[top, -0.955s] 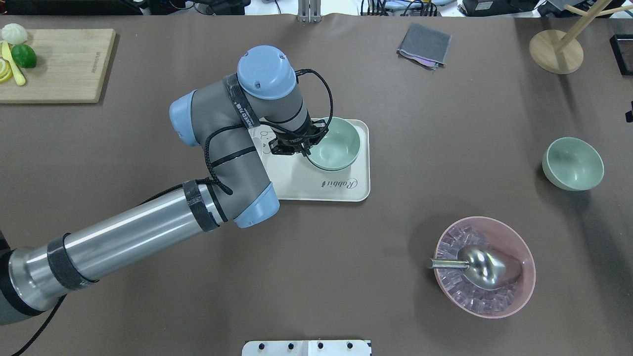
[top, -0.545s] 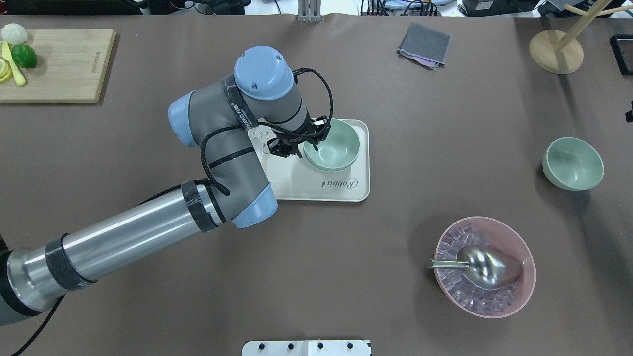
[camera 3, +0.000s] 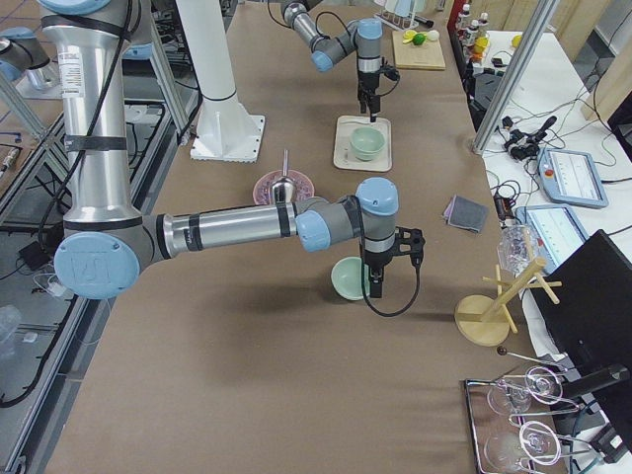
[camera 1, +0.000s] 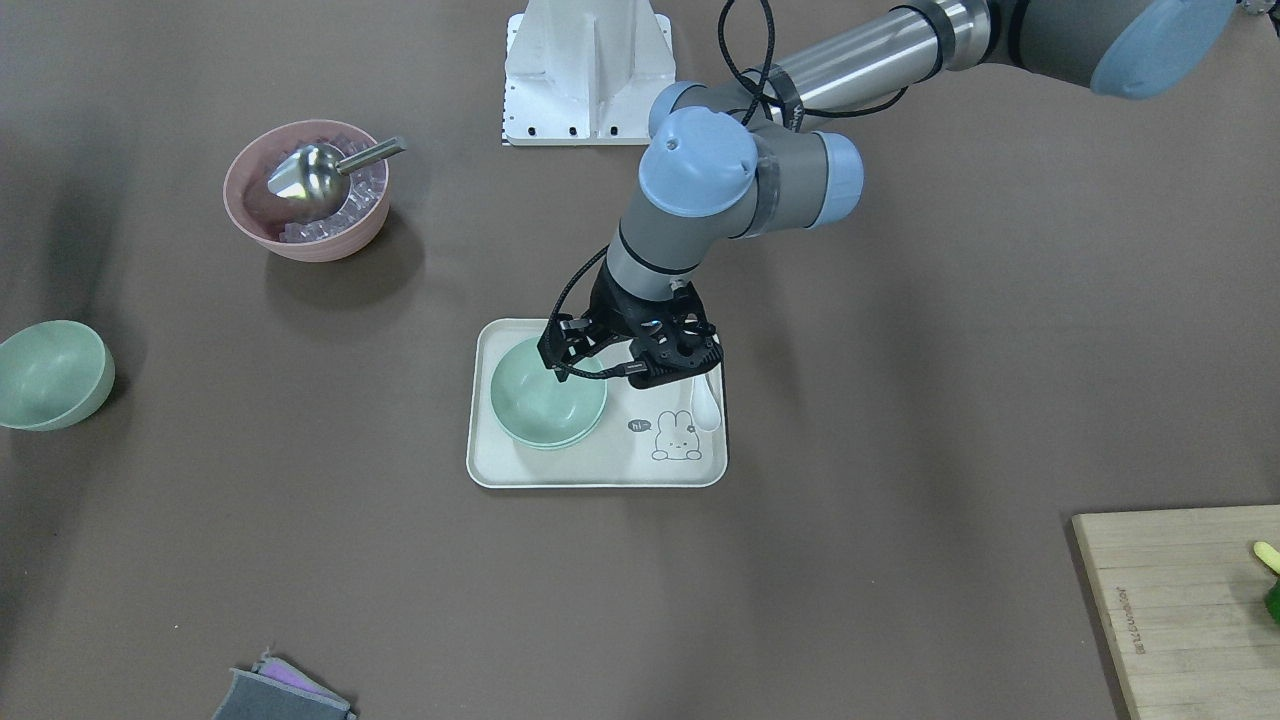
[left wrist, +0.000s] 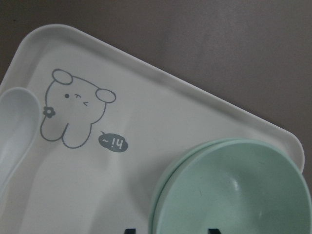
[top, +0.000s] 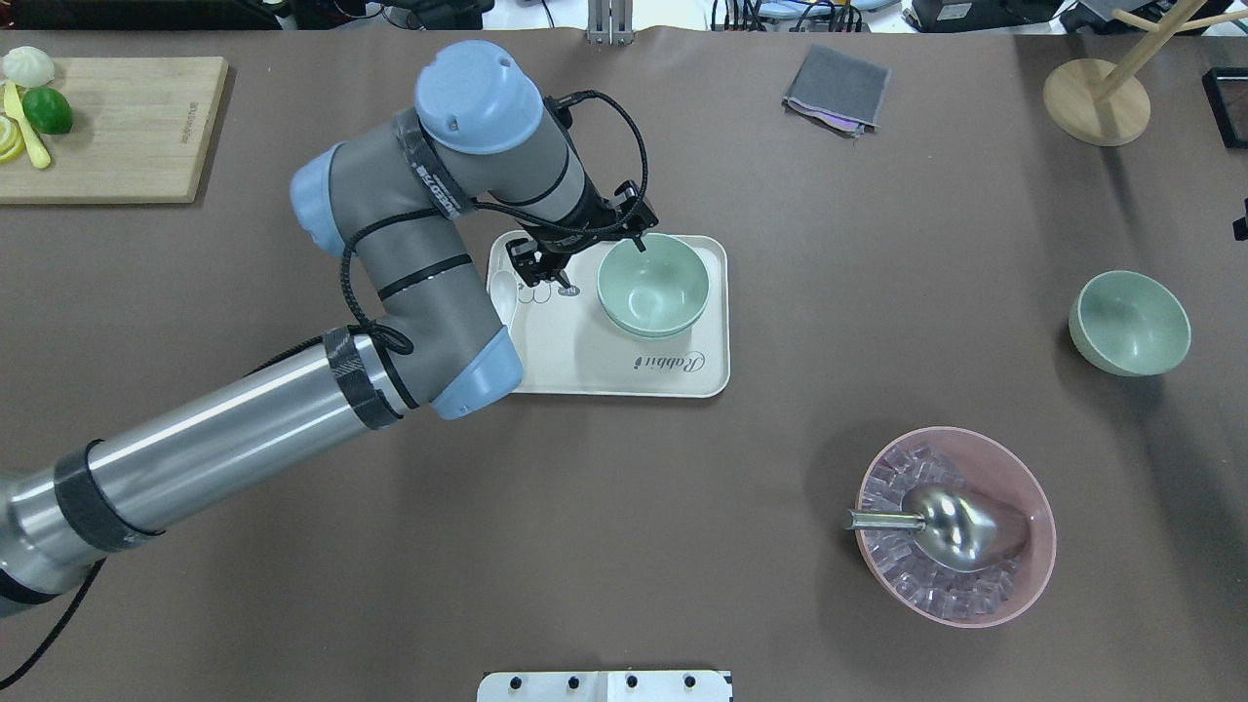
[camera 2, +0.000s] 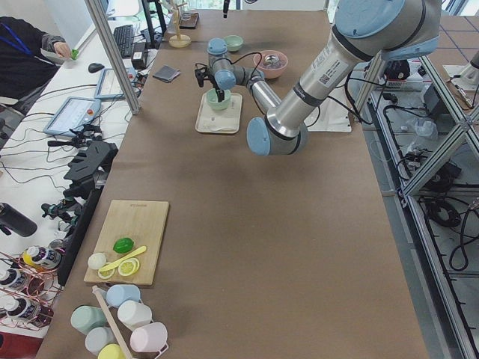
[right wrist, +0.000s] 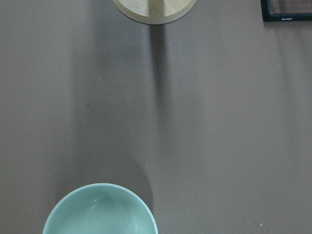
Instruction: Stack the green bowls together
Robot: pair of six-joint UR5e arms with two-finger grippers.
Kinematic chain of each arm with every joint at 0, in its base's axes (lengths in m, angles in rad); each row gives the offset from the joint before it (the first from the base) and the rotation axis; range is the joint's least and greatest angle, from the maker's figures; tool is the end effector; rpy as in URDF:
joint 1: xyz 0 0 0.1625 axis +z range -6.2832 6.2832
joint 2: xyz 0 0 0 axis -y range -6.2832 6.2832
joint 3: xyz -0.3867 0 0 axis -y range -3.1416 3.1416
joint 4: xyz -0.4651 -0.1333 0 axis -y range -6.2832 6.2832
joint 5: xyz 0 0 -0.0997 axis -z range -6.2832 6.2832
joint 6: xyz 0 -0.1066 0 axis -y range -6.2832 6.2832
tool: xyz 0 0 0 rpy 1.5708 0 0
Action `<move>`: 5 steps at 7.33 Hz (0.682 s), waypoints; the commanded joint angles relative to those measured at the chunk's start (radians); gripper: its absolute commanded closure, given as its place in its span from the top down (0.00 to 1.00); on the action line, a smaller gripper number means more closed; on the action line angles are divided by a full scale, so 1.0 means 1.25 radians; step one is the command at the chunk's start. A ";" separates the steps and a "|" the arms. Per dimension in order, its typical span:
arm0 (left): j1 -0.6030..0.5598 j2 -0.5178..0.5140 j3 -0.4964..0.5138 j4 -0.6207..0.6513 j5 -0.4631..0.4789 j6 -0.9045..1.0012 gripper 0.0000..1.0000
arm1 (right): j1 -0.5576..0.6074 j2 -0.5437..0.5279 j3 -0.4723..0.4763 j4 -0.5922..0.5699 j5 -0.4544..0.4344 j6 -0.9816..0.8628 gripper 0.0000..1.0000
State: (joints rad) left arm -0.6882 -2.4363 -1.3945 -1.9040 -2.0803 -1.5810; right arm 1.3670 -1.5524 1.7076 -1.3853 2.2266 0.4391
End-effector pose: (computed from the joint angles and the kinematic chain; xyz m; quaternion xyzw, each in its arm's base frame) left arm 0.5545 -0.5612 0.0808 -0.0498 0.5196 -0.1729 0.8353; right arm -0.0523 -0.5905 0.5236 0.0520 -0.3518 0.0553 0.9330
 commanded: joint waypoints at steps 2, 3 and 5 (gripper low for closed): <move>-0.134 0.202 -0.181 0.032 -0.144 0.159 0.99 | -0.029 -0.001 -0.001 0.001 -0.006 0.035 1.00; -0.166 0.250 -0.233 0.099 -0.146 0.259 0.99 | -0.042 -0.001 -0.003 0.001 -0.004 0.038 1.00; -0.232 0.330 -0.302 0.193 -0.148 0.456 0.99 | -0.055 -0.007 -0.004 0.000 -0.001 0.036 0.99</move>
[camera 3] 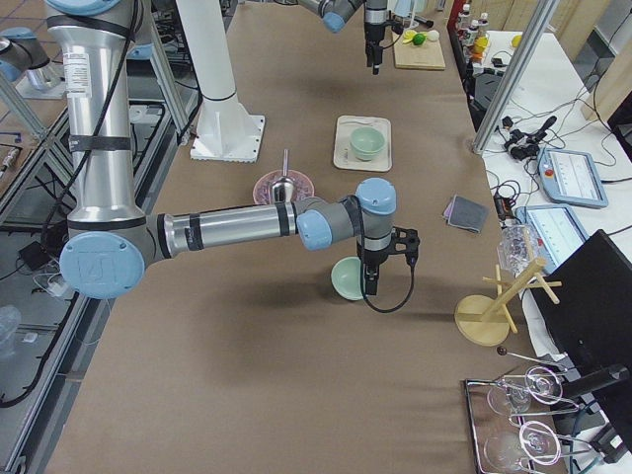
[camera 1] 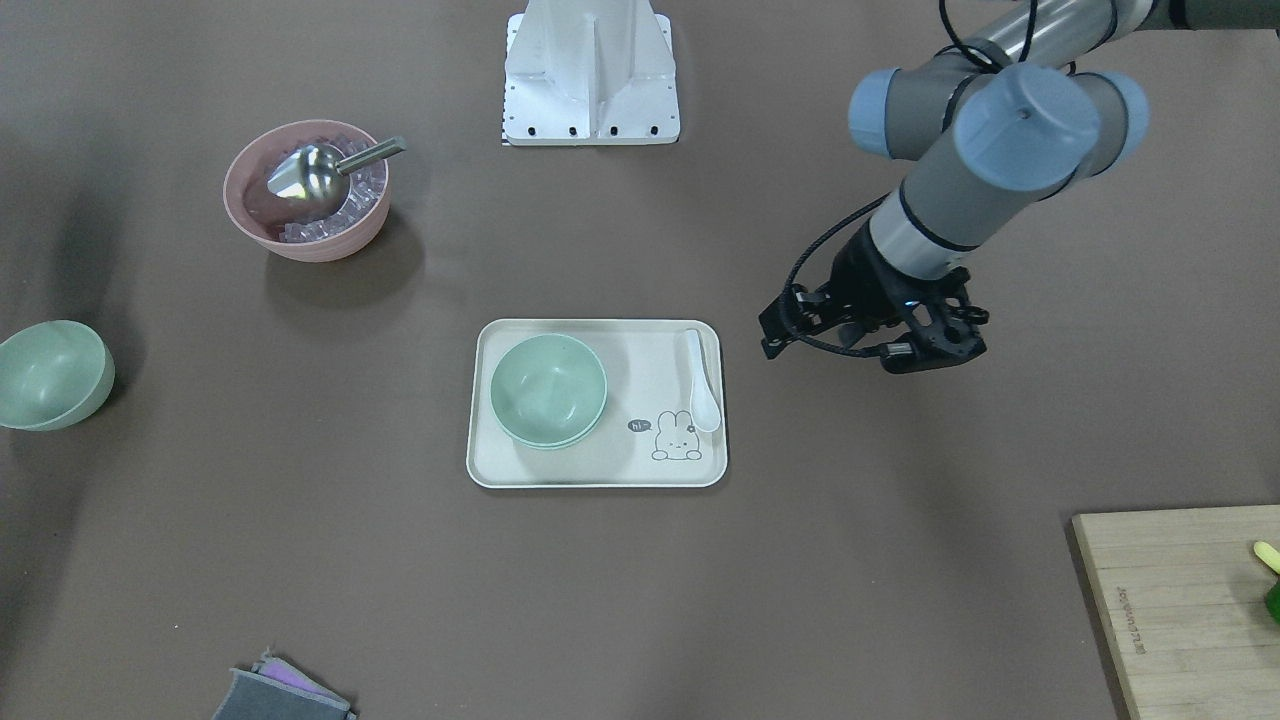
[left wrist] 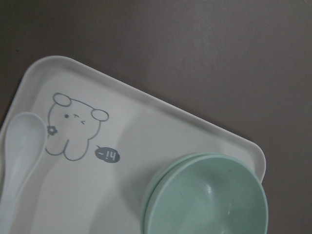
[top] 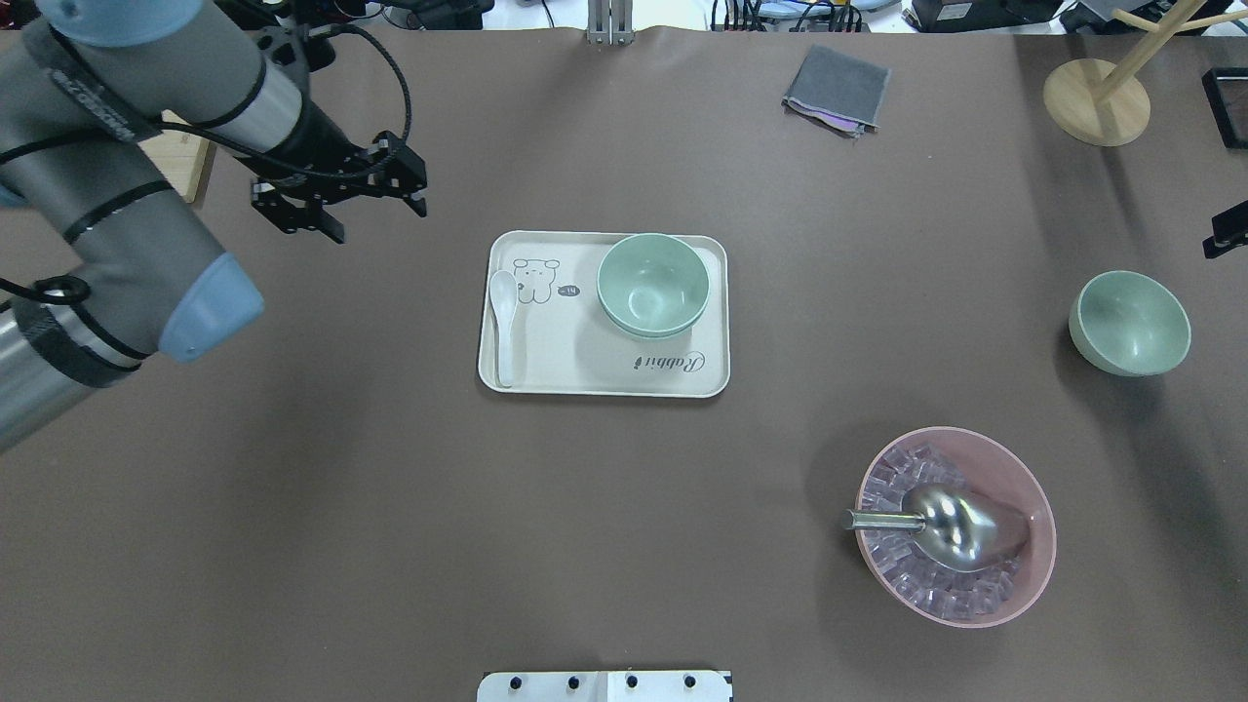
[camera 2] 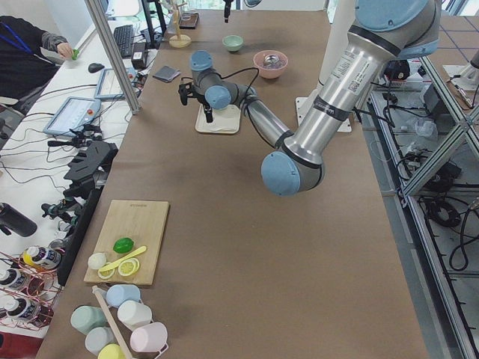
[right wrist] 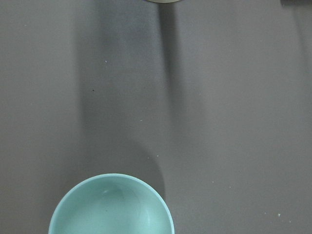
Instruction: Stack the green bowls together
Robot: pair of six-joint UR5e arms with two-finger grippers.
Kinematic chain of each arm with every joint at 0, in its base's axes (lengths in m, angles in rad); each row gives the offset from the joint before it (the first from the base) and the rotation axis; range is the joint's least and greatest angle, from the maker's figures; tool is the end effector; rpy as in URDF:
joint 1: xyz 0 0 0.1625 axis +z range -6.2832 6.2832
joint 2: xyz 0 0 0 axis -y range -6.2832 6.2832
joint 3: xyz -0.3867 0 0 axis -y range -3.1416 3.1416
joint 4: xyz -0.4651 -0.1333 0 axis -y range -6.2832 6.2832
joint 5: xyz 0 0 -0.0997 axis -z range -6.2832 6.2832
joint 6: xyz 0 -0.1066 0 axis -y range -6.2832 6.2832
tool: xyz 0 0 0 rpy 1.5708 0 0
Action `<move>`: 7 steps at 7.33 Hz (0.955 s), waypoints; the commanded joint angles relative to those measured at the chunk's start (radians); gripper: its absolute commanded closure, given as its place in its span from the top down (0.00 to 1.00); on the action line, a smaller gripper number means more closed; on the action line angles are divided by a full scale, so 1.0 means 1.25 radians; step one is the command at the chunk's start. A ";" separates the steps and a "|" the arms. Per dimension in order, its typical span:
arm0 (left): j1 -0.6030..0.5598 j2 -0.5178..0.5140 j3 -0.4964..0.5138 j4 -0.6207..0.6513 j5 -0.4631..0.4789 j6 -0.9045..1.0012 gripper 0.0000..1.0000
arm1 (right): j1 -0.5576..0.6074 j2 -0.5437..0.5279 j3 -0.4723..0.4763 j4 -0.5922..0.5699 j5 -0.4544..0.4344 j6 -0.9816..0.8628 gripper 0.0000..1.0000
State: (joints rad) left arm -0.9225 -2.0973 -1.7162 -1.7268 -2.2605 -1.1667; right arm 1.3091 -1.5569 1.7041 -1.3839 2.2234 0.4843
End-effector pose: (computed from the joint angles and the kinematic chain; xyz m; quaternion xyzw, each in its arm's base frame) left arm 0.3622 -0.5866 0.1895 -0.0108 0.4889 -0.0894 0.8677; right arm -0.0857 -0.5851 0.5283 0.0315 -0.3517 0.0508 0.9342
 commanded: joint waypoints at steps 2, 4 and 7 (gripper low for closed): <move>-0.116 0.130 -0.032 0.051 -0.032 0.319 0.99 | -0.016 -0.007 -0.016 0.005 0.003 -0.003 0.97; -0.170 0.200 -0.030 0.052 -0.046 0.492 0.99 | -0.023 -0.007 -0.126 0.150 0.003 0.004 0.96; -0.185 0.228 -0.022 0.050 -0.046 0.534 0.99 | -0.057 -0.009 -0.162 0.233 0.002 0.086 0.89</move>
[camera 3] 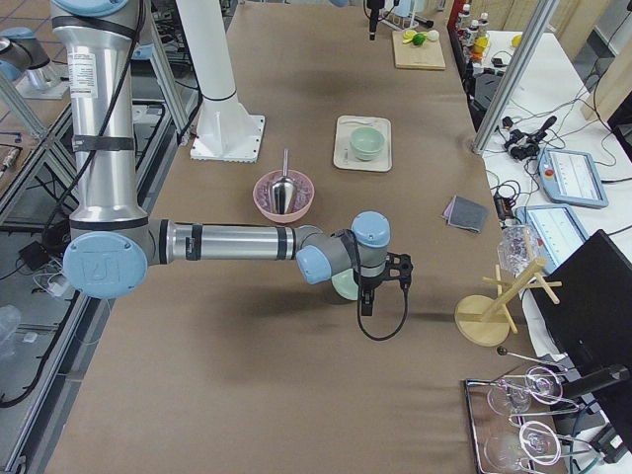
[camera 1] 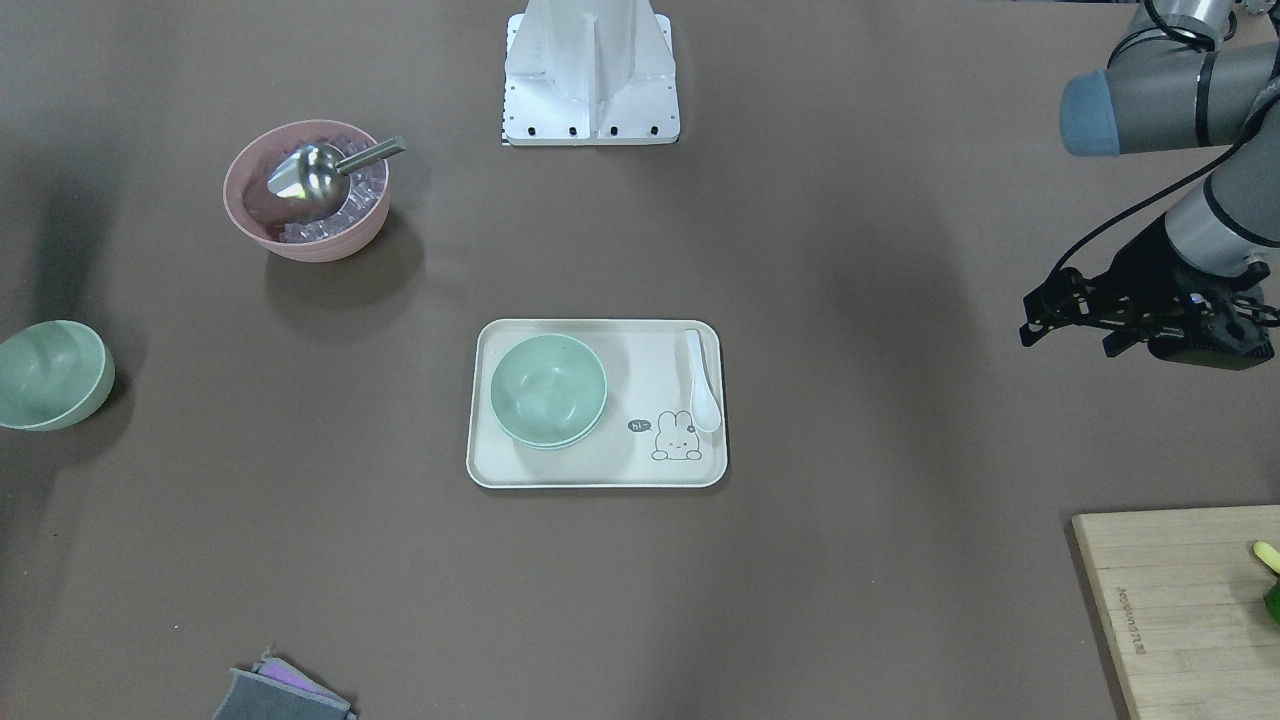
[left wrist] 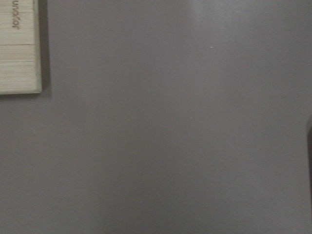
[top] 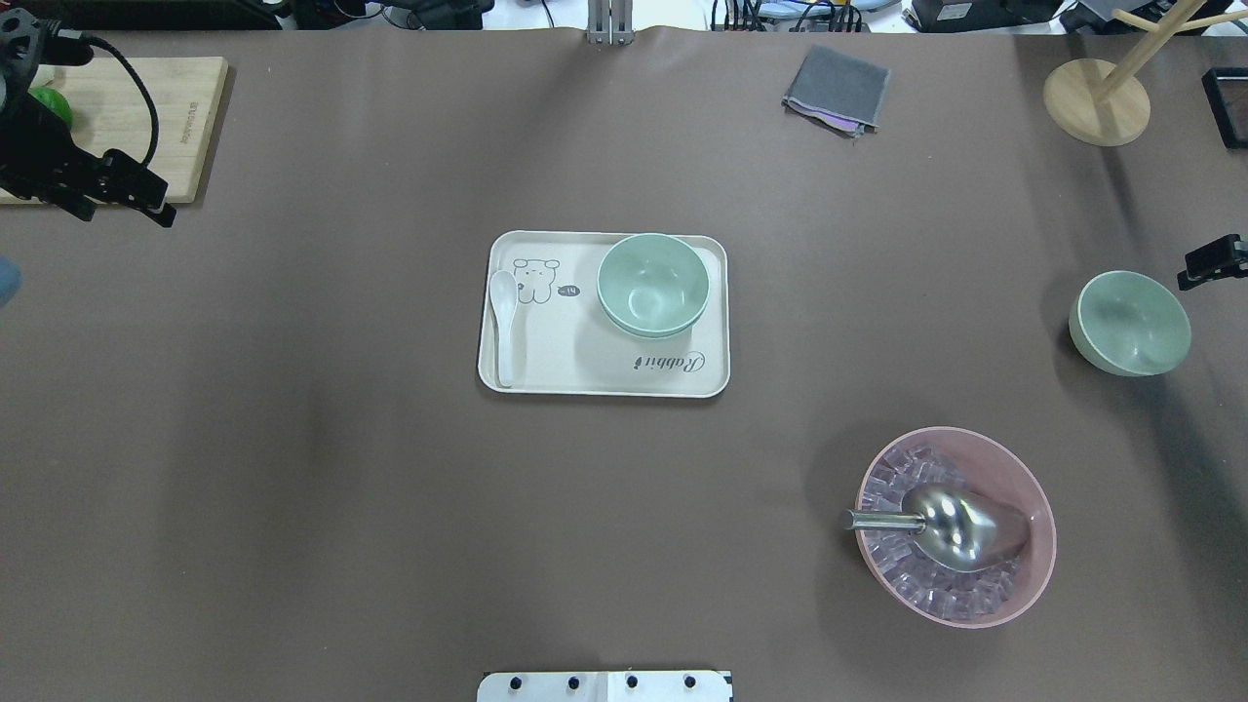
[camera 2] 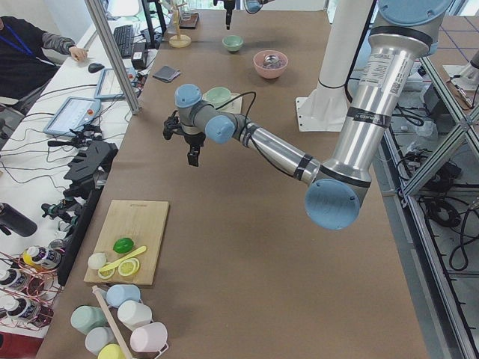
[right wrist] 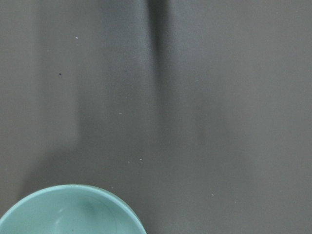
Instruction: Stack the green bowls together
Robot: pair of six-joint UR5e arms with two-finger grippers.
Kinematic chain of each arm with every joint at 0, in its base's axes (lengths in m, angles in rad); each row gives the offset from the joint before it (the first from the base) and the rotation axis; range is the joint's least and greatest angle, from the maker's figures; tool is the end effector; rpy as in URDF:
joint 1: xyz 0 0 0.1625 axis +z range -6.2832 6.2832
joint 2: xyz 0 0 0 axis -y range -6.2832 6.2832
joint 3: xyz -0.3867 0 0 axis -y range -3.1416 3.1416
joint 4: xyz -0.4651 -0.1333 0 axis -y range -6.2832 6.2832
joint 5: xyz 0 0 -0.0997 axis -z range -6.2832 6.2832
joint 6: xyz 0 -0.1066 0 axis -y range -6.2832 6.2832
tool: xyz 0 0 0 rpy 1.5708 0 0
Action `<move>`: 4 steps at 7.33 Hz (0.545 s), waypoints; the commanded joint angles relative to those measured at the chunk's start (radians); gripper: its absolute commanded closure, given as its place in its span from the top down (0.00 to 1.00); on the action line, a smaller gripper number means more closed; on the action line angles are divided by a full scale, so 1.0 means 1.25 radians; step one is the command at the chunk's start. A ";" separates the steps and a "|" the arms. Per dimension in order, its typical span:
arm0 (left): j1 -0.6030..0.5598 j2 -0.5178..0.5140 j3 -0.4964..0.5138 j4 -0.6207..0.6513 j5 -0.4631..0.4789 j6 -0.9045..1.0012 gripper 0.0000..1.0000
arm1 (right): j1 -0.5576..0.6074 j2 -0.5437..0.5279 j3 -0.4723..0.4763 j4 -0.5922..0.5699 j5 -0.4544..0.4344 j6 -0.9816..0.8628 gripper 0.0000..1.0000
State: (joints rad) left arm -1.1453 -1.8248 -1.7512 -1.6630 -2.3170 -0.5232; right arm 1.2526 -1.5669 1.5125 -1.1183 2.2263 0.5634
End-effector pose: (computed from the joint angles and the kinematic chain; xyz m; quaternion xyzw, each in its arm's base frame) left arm 0.2106 -0.6123 0.3586 0.0549 0.4238 0.0509 0.9027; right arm -0.1199 -0.5823 0.6137 0.0347 -0.3653 0.0503 0.9289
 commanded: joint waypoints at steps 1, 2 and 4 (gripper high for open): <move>-0.008 0.012 0.015 -0.007 -0.001 0.021 0.99 | -0.017 -0.001 -0.009 0.021 0.000 0.024 0.86; -0.008 0.012 0.022 -0.007 -0.001 0.034 0.99 | -0.019 -0.007 -0.006 0.022 0.000 0.024 0.83; -0.037 0.021 0.045 -0.001 -0.002 0.108 0.99 | -0.031 -0.031 -0.007 0.063 0.001 0.025 0.73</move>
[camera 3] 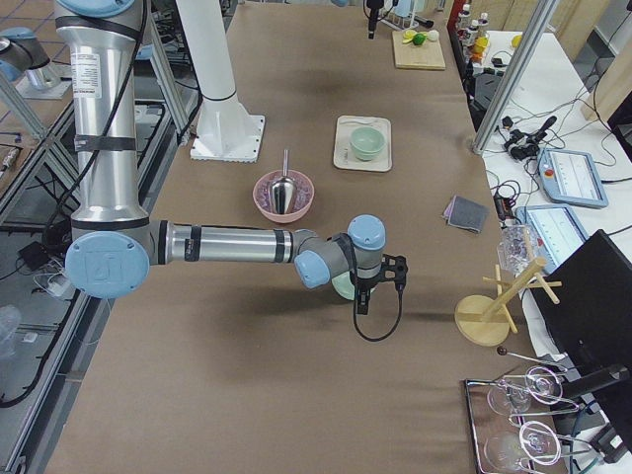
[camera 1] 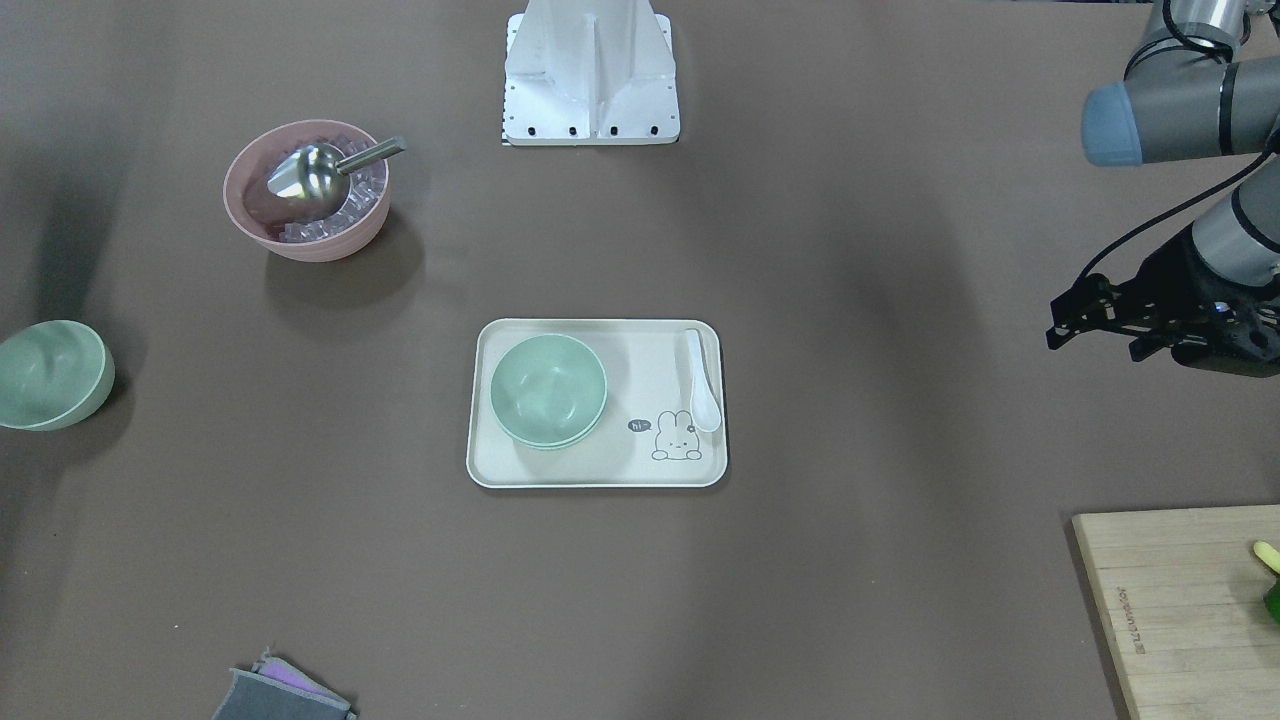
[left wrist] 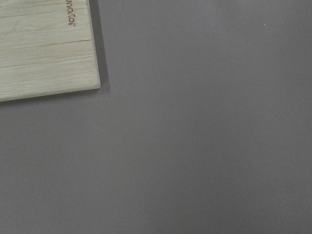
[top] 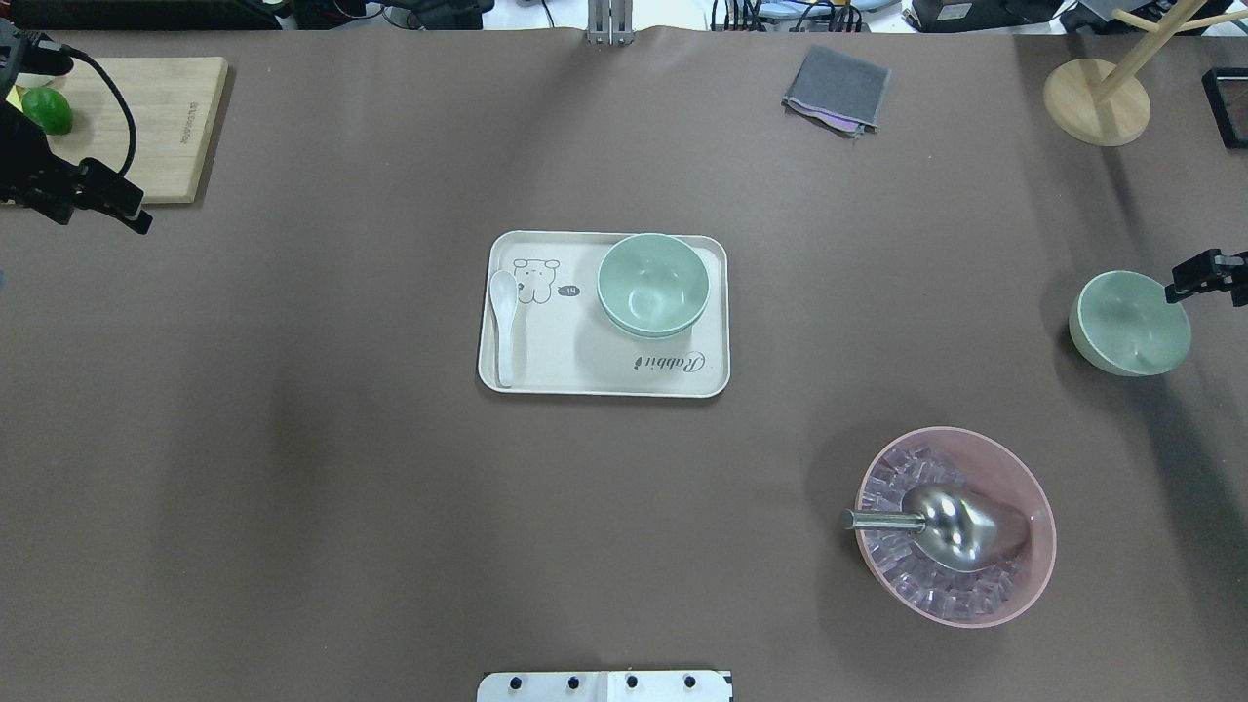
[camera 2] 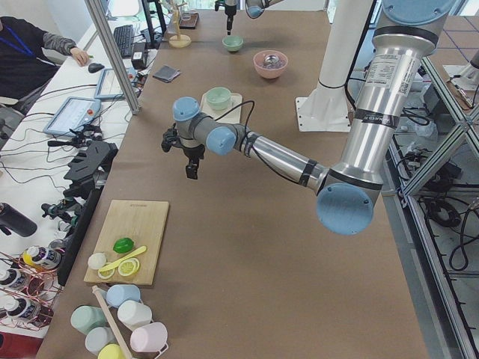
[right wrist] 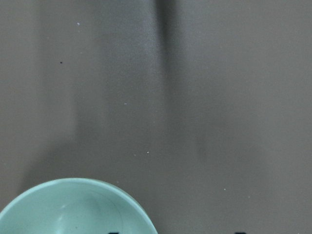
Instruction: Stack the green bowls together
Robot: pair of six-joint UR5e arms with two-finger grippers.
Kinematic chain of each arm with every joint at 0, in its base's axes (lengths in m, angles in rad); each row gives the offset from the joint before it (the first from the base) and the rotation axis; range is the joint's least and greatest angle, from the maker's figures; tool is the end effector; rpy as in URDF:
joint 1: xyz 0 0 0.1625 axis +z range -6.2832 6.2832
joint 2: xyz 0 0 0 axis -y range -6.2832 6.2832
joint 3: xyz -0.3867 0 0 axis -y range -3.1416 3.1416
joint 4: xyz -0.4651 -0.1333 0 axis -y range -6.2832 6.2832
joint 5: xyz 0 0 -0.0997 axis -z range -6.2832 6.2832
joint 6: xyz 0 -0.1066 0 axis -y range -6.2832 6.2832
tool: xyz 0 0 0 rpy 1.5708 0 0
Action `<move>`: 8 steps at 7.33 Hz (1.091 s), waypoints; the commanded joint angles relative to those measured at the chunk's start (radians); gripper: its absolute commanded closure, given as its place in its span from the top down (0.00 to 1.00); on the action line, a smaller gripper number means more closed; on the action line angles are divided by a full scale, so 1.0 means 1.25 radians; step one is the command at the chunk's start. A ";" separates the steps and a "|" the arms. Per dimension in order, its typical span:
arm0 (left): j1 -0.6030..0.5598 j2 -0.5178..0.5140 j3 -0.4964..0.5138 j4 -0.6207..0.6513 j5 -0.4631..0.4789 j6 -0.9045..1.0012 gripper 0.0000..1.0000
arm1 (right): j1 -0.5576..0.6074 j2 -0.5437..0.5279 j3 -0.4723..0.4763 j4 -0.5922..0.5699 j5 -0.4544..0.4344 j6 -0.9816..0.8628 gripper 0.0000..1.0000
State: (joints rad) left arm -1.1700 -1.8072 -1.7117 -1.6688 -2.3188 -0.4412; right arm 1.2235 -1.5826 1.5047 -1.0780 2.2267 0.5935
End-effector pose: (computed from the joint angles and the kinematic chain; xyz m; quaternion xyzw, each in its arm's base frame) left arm 0.1966 -0.6198 0.3909 0.0549 0.4136 0.0677 0.9063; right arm -0.1347 -0.5728 0.6225 0.0309 -0.3693 0.0479 0.9275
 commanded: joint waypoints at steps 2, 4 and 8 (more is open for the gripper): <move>-0.027 0.016 0.013 0.005 -0.019 0.061 0.99 | -0.023 -0.032 -0.001 0.061 0.000 0.016 0.65; -0.027 0.022 0.012 0.004 -0.021 0.060 0.99 | -0.035 -0.037 -0.001 0.066 -0.001 0.016 0.53; -0.027 0.023 0.010 0.002 -0.023 0.056 0.99 | -0.039 -0.038 0.005 0.066 0.000 0.021 0.20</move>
State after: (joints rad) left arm -1.2041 -1.7790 -1.6976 -1.6648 -2.3468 -0.3683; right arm 1.1761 -1.6305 1.5075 -0.9957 2.2267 0.6173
